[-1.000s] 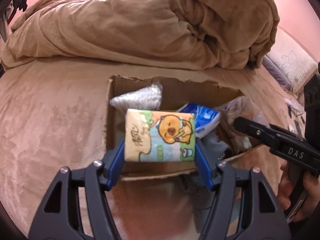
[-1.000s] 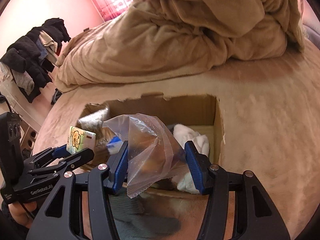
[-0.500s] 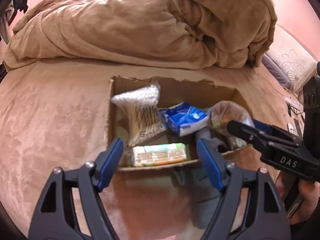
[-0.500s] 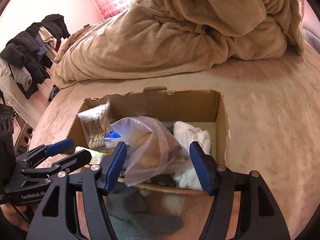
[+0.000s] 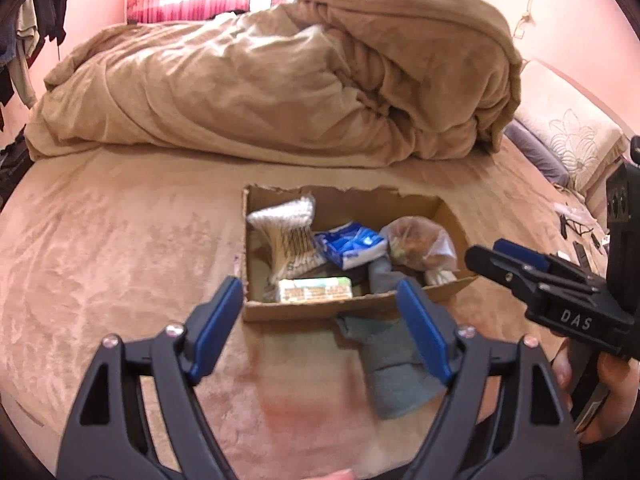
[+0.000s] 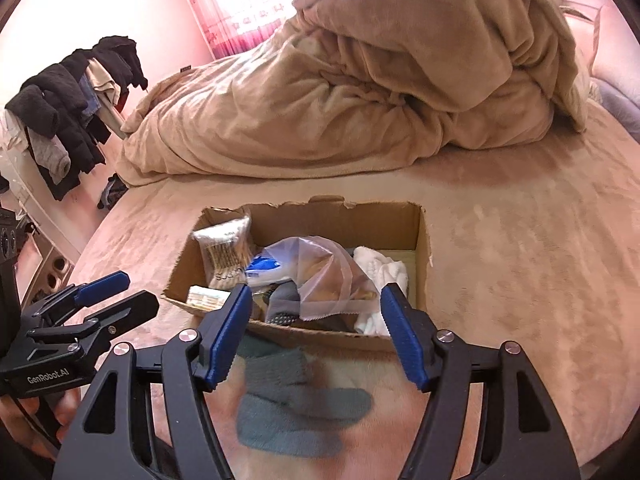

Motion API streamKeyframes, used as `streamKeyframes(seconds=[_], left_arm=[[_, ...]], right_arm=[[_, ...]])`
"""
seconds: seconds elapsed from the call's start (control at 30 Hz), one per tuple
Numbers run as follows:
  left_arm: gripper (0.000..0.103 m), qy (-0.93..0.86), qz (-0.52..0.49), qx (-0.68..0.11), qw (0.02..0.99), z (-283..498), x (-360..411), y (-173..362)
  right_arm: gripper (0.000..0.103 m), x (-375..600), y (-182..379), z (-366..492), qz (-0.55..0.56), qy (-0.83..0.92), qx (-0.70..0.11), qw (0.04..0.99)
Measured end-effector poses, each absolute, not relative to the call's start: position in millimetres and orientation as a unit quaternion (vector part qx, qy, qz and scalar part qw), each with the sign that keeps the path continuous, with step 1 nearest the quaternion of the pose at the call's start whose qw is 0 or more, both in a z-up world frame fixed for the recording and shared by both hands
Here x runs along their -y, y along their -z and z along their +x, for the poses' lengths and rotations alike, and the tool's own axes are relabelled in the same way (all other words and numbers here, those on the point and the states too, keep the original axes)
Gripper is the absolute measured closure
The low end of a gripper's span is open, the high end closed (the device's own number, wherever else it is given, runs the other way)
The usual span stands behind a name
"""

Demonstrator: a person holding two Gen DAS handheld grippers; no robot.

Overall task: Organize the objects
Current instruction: 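Place the tissue box and plastic bag into the box, opening both tools, then withdraw both tools and move the right tool toward the grey gloves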

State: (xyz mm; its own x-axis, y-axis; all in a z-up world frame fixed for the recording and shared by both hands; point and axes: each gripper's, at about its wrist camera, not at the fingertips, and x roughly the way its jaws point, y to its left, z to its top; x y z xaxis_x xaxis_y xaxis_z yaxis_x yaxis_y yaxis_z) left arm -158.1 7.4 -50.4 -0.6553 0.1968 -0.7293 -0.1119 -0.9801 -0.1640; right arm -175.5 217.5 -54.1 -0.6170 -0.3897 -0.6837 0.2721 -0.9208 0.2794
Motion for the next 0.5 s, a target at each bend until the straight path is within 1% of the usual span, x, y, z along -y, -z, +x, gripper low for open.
streamKeyframes(seconds=[0.23, 0.5], left_arm=[[0.021, -0.916, -0.388, 0.060, 0.080, -128, 1, 27], [0.021, -0.920, -0.379, 0.063, 0.074, -96, 9, 15]], right_arm=[[0.031, -219, 34, -151, 0.382, 0.903, 0.066, 0.185], [0.031, -226, 14, -123, 0.365, 0.911, 0.064, 0.181]])
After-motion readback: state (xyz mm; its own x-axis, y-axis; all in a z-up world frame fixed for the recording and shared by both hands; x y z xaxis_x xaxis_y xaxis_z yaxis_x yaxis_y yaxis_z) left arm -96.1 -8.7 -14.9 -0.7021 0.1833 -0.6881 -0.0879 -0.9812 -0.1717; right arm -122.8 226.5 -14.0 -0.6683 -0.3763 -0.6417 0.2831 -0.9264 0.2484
